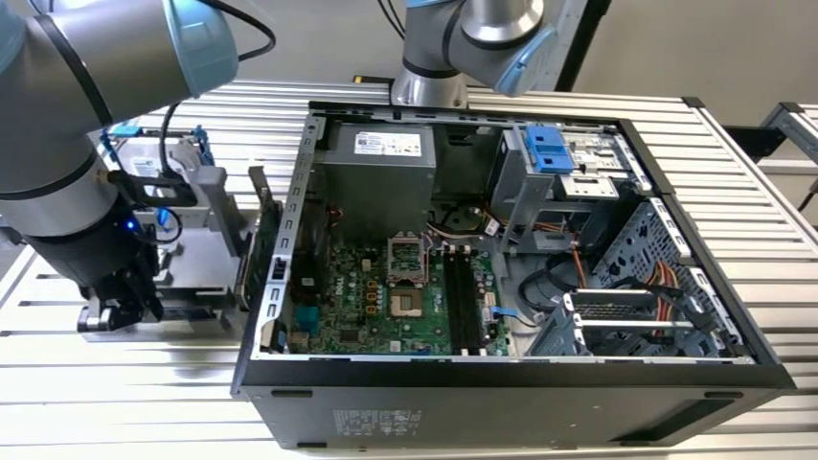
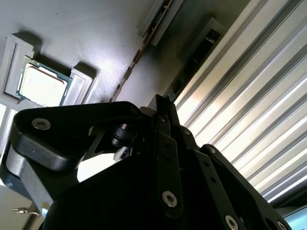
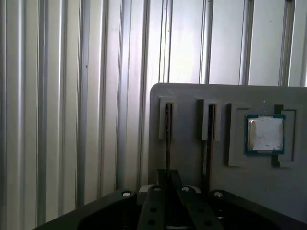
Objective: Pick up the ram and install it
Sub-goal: 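Pick up the ram and move it above insertion slot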
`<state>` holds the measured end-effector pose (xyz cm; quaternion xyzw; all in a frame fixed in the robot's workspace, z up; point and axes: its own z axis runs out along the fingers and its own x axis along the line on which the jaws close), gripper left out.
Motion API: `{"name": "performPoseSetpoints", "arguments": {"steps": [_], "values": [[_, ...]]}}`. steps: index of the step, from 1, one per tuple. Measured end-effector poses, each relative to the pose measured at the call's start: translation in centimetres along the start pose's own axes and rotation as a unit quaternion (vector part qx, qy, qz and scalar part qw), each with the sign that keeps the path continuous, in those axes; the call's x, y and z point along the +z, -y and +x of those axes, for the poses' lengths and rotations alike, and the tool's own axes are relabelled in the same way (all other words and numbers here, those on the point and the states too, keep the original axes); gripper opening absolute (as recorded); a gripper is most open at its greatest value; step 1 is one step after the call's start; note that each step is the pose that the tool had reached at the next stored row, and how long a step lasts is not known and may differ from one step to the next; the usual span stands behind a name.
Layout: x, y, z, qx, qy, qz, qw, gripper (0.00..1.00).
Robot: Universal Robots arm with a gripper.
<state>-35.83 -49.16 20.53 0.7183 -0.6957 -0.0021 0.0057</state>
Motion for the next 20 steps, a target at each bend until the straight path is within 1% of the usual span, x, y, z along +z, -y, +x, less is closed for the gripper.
{"name": "performPoseSetpoints", "arguments": {"steps": [5,11,20], "values": [[-0.57,0.00,0.00,0.000,0.0000,0.0000,1.0000,0.00],[-1.09,-0.01,0.01,0.000,0.0000,0.0001,1.0000,0.00],[-1.66,-0.01,0.01,0.000,0.0001,0.0001,1.0000,0.00]]}}
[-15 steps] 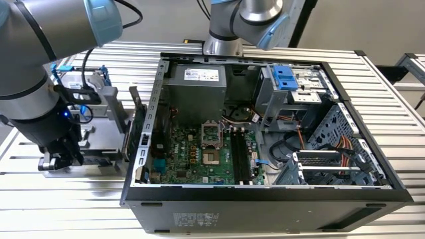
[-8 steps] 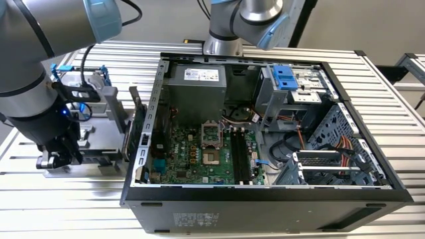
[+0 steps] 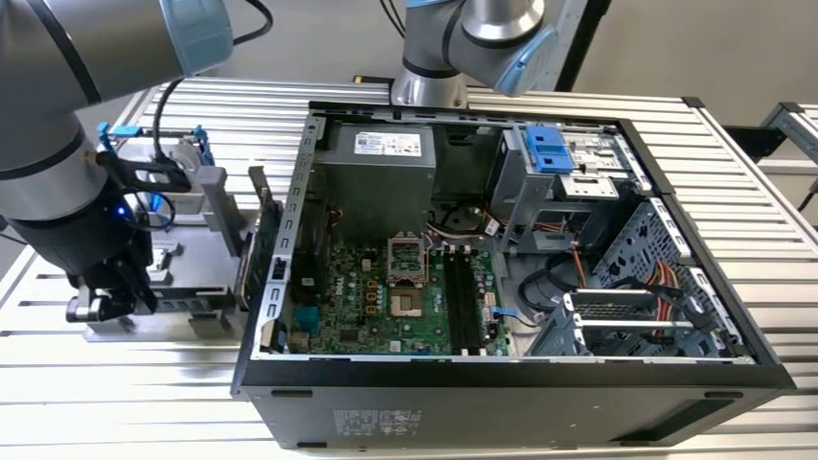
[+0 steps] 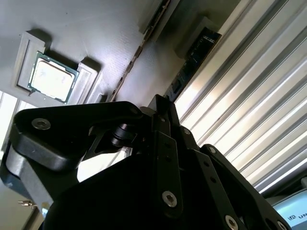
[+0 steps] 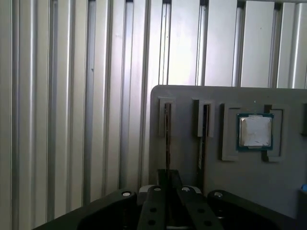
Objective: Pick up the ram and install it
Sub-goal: 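Pick up the ram and move it above insertion slot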
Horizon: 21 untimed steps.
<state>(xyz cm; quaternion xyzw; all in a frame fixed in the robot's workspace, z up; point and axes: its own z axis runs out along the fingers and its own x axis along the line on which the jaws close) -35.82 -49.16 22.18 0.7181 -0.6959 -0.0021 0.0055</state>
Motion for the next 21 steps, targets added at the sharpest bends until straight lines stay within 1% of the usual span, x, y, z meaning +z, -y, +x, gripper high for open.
{"name": "performPoseSetpoints", "arguments": {"steps": [4,21], "values": [[-0.15,-0.01,0.01,0.000,-0.0002,-0.0002,1.0000,0.00],[-1.41,-0.02,0.01,0.002,0.0000,0.0000,1.0000,0.00]]}}
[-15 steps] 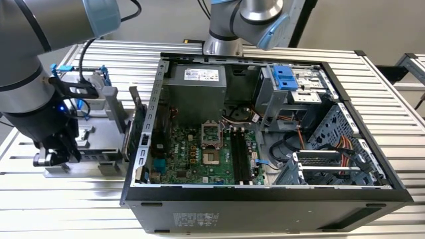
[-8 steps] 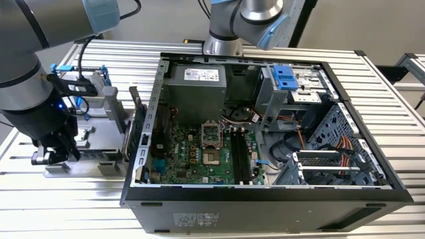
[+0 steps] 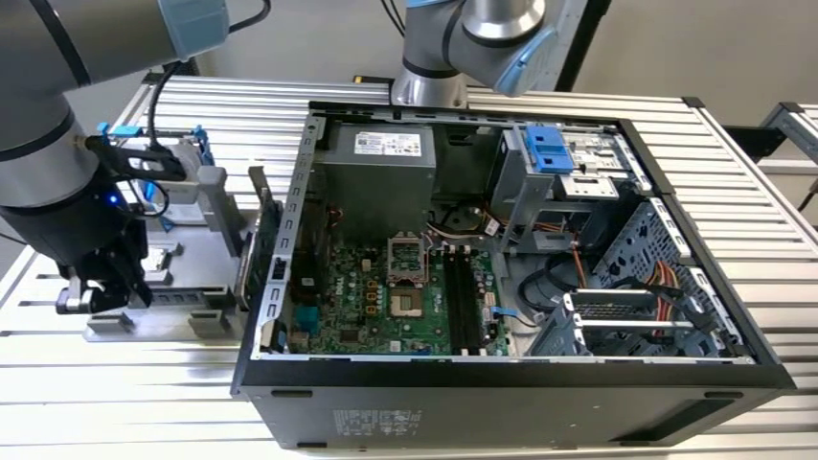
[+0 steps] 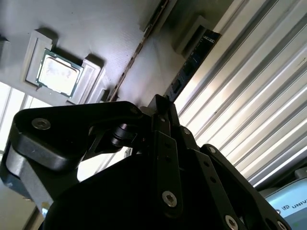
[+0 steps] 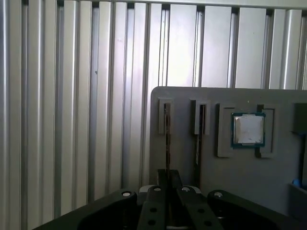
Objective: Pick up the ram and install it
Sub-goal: 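Pick up the ram and move it above insertion slot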
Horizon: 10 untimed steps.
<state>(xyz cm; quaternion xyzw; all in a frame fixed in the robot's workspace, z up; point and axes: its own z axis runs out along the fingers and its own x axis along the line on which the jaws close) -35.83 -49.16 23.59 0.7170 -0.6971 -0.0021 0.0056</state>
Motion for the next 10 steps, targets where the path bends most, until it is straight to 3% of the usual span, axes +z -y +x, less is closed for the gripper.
{"name": "performPoseSetpoints", "arguments": {"steps": [10], "values": [[-0.49,0.00,0.00,0.000,0.0000,0.0000,1.0000,0.00]]}}
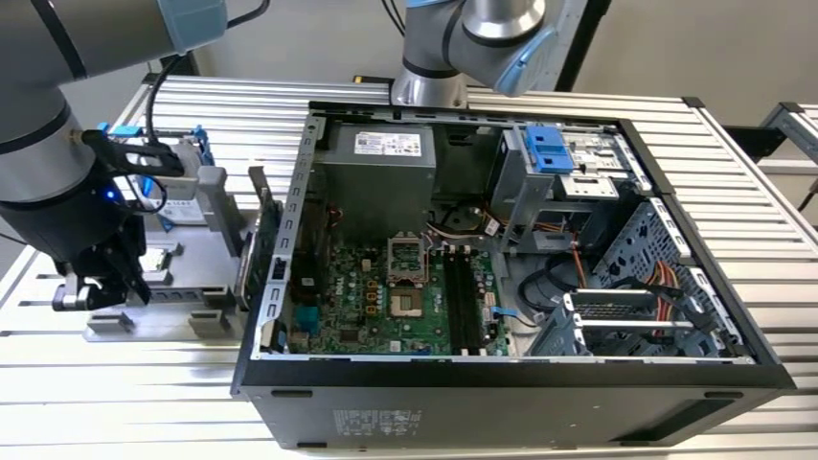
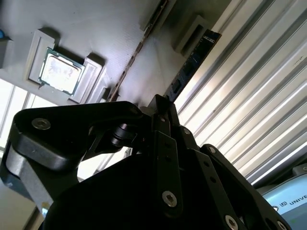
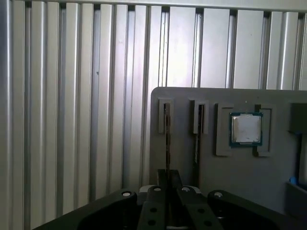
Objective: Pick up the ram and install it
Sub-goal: 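Pick up the ram and move it above insertion slot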
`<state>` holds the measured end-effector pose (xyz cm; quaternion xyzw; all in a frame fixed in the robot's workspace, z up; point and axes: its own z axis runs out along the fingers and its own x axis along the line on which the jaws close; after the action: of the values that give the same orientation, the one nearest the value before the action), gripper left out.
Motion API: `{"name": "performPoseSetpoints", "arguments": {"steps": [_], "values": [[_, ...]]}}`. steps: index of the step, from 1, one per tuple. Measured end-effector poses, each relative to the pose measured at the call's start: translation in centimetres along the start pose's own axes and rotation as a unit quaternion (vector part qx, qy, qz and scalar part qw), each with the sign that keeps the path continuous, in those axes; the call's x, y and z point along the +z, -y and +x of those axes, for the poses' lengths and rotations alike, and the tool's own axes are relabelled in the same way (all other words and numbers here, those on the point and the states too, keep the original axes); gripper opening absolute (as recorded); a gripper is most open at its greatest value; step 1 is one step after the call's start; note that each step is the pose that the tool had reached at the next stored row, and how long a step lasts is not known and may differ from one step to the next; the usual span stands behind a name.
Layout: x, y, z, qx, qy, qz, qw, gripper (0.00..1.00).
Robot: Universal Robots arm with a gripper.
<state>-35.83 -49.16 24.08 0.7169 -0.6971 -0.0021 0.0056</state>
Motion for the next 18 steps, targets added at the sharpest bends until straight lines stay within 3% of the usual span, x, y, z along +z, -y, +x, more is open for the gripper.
{"name": "performPoseSetpoints", "arguments": {"steps": [18], "values": [[-0.50,-0.01,0.03,0.000,0.0012,0.0000,1.0000,0.00]]}}
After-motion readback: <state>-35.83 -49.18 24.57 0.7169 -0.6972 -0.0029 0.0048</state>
